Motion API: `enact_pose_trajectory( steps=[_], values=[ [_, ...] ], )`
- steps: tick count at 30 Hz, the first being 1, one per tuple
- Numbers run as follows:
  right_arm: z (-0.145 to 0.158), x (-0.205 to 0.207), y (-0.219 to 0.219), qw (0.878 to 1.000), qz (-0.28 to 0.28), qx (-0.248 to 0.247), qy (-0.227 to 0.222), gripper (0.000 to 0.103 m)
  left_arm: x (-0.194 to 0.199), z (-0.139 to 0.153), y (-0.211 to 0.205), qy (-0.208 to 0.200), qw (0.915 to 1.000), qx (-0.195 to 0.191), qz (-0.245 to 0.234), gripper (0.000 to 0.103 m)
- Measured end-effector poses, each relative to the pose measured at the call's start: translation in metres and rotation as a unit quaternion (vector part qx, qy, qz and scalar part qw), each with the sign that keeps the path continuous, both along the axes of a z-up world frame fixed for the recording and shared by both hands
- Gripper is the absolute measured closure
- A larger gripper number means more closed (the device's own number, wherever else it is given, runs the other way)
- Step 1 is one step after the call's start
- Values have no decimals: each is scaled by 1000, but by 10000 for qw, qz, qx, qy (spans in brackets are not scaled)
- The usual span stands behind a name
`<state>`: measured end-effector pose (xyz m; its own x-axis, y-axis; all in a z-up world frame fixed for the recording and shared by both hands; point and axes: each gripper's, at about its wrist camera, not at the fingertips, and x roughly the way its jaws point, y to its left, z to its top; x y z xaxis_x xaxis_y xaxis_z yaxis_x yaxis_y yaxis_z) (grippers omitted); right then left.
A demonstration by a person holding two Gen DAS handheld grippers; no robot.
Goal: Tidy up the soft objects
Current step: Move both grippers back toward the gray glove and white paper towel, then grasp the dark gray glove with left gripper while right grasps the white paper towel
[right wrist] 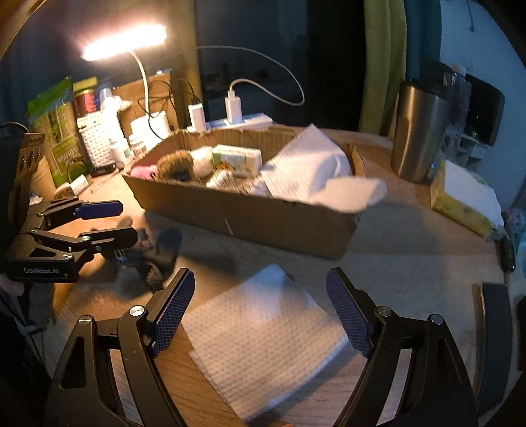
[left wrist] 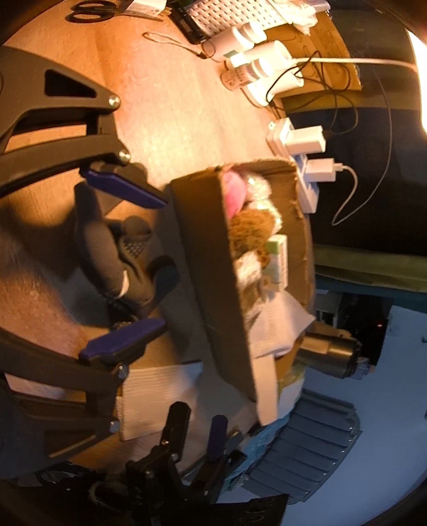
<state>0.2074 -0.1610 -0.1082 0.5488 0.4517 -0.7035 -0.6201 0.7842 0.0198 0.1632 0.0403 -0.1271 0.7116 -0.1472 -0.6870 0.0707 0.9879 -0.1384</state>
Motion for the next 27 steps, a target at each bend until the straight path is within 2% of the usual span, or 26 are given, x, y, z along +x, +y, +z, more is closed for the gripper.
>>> enact_pose_trajectory(
  steps=[15,18,22,24,26,27],
  values=[
    [-28,-2,-13,9991,27,-180,373,18,7,-28,-13,627,9977,210,-143,32],
    [-31,-1,-13,9985,37,-247,480,18,8,-28,-14,645,9975,264,-153,32],
    [-34,-4,-7,9982,54,-457,374,18,8,-28,-17,646,9972,306,-228,34],
    [-35,-6,-3,9978,58,-604,282,19,8,-27,-19,616,9972,280,-317,43],
    [-35,-6,-2,9978,125,-590,266,25,6,-26,-20,556,9973,260,-394,46],
    [-35,-6,-2,9978,147,-589,265,25,6,-25,-22,541,9973,287,-415,51]
  ],
)
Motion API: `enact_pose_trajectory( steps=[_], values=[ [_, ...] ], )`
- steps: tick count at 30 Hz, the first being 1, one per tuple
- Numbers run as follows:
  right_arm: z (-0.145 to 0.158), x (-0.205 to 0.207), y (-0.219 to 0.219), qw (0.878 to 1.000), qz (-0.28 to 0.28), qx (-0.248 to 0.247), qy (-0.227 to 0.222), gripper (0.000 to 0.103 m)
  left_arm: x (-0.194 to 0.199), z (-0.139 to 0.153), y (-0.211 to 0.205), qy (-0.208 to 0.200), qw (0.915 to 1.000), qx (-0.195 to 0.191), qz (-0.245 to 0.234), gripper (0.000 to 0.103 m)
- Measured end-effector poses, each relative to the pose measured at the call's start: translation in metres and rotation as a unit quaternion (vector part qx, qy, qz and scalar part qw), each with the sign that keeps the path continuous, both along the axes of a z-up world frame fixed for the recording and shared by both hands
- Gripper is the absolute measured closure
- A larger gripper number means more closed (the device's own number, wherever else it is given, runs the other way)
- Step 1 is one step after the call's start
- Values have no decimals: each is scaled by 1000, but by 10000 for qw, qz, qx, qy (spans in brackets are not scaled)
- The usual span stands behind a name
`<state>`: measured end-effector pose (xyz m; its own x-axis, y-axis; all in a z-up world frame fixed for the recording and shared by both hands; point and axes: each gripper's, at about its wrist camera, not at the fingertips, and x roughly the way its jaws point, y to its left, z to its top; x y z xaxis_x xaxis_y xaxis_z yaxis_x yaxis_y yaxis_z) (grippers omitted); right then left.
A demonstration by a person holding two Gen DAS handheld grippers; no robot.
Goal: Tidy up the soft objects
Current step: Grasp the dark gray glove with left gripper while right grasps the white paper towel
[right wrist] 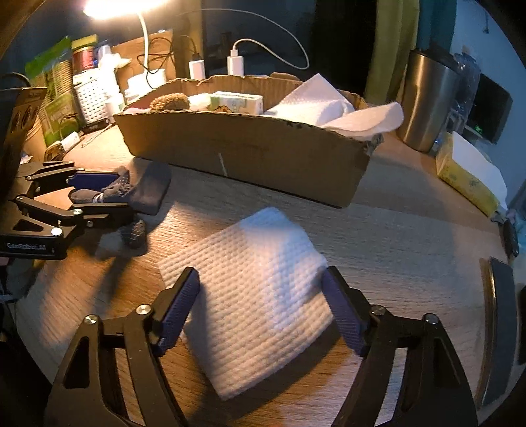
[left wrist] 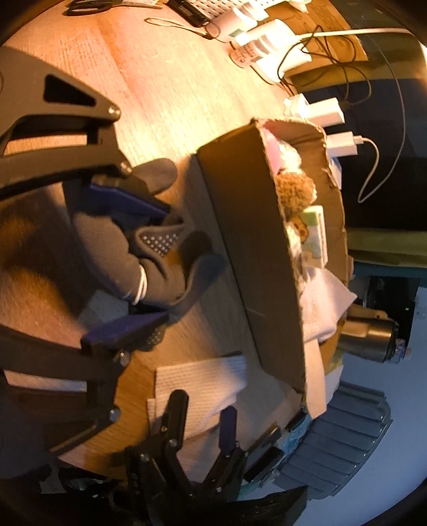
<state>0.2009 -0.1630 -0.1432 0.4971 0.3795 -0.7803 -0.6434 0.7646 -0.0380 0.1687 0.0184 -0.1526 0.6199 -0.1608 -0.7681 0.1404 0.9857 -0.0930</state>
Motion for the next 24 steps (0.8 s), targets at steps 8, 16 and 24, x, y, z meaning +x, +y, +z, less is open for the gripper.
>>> enact_pose_trajectory(
  steps=[8,16,24],
  values=[
    [2,-13,5,9991,422,26,-93,63,-6,2,-13,-49,9993,189,-312,60],
    [3,-19,7,9985,521,125,-111,90,-13,6,-14,-47,9989,-95,-463,72],
    [22,-23,-1,9974,500,360,-374,94,-16,19,-17,-260,9985,-163,-460,78]
  ],
)
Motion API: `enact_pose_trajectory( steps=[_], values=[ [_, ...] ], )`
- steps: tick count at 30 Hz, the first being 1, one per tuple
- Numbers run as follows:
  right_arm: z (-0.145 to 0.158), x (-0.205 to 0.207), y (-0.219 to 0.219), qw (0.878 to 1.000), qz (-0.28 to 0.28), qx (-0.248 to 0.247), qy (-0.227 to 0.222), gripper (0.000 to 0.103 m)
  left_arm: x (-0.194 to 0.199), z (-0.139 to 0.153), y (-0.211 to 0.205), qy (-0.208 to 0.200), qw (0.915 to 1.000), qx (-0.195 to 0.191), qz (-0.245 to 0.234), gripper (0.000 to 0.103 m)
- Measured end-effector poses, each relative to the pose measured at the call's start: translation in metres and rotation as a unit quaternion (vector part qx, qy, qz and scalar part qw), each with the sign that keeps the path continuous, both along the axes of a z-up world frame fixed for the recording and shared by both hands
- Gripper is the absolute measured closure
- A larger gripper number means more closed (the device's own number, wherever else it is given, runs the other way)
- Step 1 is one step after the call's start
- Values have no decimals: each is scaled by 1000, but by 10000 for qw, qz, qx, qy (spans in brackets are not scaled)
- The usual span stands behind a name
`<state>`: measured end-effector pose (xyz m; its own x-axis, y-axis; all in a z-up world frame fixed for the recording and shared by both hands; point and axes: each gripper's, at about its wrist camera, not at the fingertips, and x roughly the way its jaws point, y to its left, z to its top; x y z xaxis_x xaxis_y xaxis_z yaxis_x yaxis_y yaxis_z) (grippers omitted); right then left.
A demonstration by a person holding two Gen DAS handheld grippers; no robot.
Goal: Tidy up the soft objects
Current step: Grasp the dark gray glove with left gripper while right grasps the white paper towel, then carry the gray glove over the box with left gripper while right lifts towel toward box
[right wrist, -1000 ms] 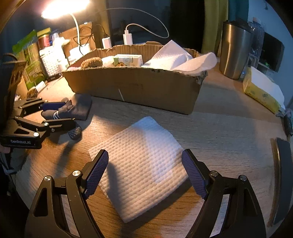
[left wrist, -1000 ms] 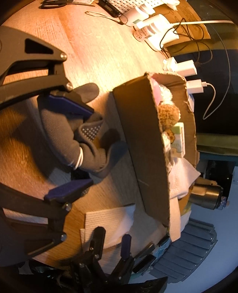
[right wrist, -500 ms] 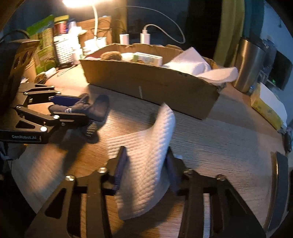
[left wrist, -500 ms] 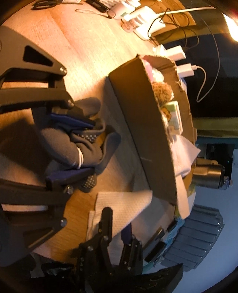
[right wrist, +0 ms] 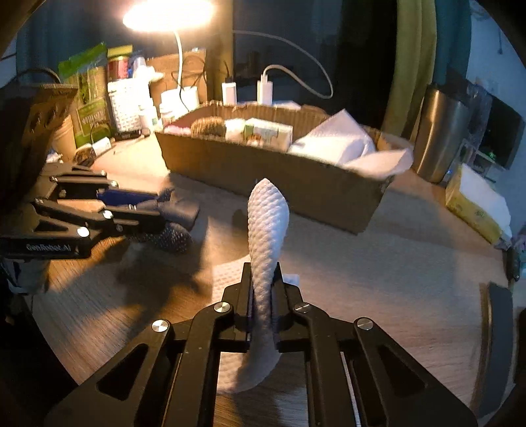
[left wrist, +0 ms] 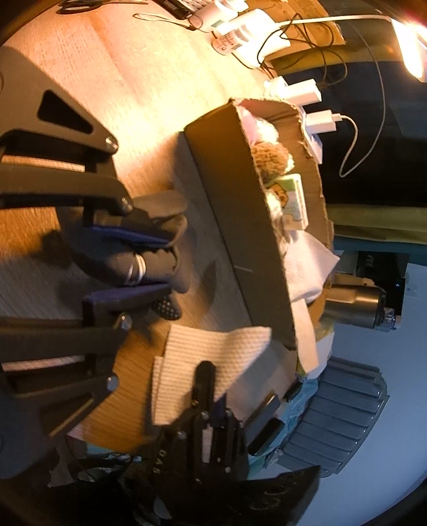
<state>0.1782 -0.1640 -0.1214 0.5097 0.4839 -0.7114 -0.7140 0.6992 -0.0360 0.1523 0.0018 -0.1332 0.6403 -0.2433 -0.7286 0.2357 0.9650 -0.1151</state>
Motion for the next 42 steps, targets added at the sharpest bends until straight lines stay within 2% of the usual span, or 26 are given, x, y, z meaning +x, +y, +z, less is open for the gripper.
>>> enact_pose_trajectory(
  steps=[5,9,19,28,42],
  values=[
    [16,1,-6,9997,-63,132,-195,94,-1,4,0,-62,10000,-68,19,79],
    [27,2,-12,9992,-113,213,-307,94,-4,12,5,-118,9995,-284,61,79],
    [55,6,-14,9972,-107,403,-626,94,-6,44,13,-522,9971,-535,171,79],
    [73,18,-12,9950,-77,574,-816,94,4,69,18,-864,9944,-574,213,78],
    [88,52,-2,9921,54,715,-1031,94,33,85,17,-1043,9918,-616,410,78]
  ],
)
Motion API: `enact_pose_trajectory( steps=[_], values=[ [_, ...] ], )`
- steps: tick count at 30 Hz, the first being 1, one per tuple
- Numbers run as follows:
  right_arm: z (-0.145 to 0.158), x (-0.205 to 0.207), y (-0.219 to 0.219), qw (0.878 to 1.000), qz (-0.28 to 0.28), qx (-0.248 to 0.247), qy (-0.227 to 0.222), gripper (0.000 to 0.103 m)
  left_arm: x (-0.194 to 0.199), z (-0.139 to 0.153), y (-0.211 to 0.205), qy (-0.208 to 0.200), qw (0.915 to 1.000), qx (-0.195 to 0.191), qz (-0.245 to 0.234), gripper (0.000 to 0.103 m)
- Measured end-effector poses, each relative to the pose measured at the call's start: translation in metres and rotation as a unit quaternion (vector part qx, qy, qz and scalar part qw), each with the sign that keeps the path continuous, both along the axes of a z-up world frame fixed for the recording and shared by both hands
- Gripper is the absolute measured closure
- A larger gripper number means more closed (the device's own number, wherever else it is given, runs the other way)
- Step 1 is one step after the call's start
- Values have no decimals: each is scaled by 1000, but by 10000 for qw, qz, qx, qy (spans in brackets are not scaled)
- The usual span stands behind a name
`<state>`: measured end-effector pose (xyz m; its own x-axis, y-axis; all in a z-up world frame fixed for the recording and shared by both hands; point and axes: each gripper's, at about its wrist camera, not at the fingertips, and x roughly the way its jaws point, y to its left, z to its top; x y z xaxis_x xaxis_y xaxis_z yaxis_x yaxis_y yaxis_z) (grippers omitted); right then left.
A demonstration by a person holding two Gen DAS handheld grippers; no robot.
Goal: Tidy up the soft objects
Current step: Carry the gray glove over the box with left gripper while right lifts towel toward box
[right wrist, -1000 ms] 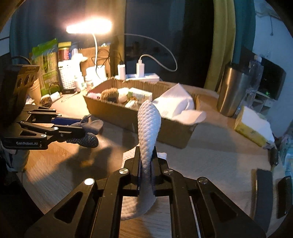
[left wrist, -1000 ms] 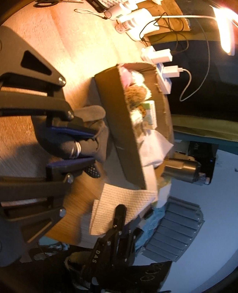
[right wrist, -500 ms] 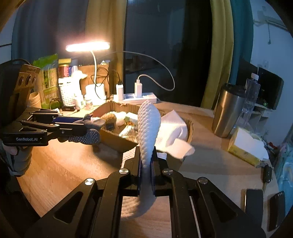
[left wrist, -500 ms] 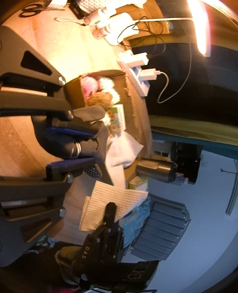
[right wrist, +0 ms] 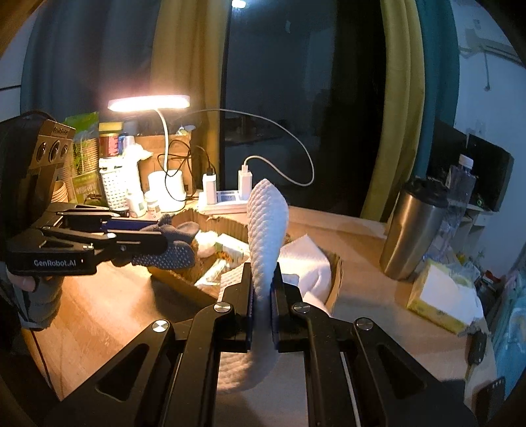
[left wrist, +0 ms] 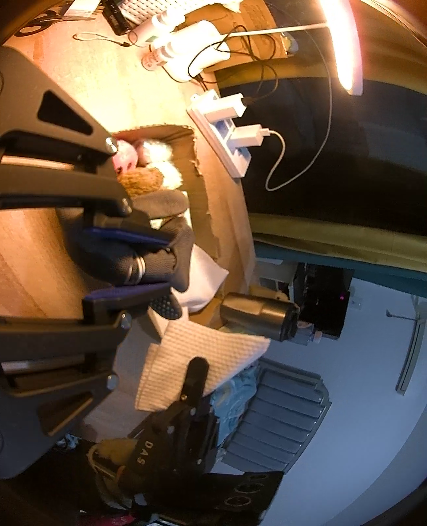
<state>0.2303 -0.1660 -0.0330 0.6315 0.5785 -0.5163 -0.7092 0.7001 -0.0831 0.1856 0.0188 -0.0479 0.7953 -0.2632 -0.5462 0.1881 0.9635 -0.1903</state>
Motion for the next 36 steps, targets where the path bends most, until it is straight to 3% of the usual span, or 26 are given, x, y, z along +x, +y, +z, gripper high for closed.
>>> enact_pose_trajectory(
  steps=[10,17,27,36],
  values=[
    [17,37,0,9997,0,117,-199,94,28,0,-3,-1,9998,39,194,78],
    [12,59,6,9998,20,105,-142,94,47,-2,-3,5,9995,28,306,78],
    [-20,88,23,9996,-40,-141,235,94,65,-22,-6,183,9992,18,360,78],
    [-56,100,34,9959,-344,-720,417,94,80,-43,-5,478,9981,-63,376,78]
  ],
)
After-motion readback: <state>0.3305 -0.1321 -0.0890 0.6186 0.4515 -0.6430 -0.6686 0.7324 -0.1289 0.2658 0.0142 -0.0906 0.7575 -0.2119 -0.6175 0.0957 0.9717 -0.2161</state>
